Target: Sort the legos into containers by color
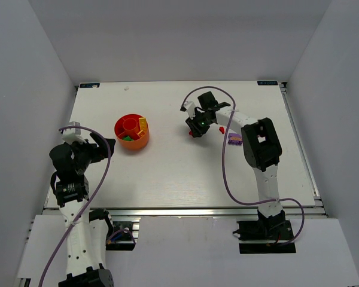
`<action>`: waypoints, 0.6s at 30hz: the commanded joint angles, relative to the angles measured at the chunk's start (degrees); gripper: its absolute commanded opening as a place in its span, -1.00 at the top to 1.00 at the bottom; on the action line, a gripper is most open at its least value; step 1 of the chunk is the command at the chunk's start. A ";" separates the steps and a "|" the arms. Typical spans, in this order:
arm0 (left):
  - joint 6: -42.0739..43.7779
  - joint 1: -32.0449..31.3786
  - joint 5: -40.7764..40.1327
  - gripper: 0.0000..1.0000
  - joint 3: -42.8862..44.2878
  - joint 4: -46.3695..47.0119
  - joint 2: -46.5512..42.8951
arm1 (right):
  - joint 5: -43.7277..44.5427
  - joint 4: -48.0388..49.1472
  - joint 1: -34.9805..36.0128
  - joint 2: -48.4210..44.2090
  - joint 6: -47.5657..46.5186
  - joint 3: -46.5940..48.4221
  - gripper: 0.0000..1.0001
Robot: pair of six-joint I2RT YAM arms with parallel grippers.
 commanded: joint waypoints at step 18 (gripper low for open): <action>0.60 -0.03 -1.42 -0.96 0.22 -0.93 -1.70 | -5.55 -19.51 8.83 -10.90 -21.30 19.64 1.00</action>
